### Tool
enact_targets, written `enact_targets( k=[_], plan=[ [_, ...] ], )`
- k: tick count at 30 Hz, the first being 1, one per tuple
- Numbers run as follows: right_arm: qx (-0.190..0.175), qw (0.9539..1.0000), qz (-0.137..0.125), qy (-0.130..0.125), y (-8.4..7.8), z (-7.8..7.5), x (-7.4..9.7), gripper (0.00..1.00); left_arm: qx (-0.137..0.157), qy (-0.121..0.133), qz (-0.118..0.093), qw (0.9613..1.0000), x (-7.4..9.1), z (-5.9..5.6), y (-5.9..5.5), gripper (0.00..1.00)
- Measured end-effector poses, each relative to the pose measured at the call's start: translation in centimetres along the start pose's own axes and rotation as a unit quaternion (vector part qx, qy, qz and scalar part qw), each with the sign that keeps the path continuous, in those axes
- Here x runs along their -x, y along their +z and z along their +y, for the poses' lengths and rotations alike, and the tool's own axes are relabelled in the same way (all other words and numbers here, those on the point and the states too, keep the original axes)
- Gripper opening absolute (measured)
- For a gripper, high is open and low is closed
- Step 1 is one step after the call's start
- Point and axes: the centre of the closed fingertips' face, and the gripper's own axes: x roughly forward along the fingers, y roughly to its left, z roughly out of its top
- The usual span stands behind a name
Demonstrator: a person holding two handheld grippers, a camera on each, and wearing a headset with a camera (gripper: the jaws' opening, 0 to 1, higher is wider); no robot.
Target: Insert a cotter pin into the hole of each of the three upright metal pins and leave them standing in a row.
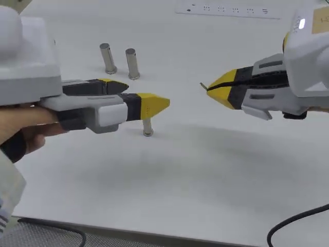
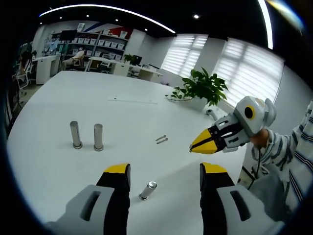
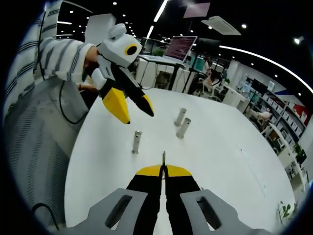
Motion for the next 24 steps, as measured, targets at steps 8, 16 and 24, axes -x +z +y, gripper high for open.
enact_targets(
  k=[8, 16, 24],
  plan=[
    [0.013, 0.9998, -0.007, -0.013, 0.7, 0.5, 0.0, 0.02, 0.045, -0.031, 0.011, 0.9984, -1.3, -1.2, 0.3, 0.39],
    [0.022, 0.9996, -0.008, -0.014, 0.9, 1.1, 0.3, 0.02, 0.082, -0.06, 0.037, 0.9941, -2.4, -2.1, -0.3, 0.28],
    [0.033, 0.9993, -0.013, -0.013, 1.5, 1.5, 0.1, 0.02, 0.09, -0.083, 0.054, 0.991, -3.1, -2.9, -0.5, 0.22]
  ],
)
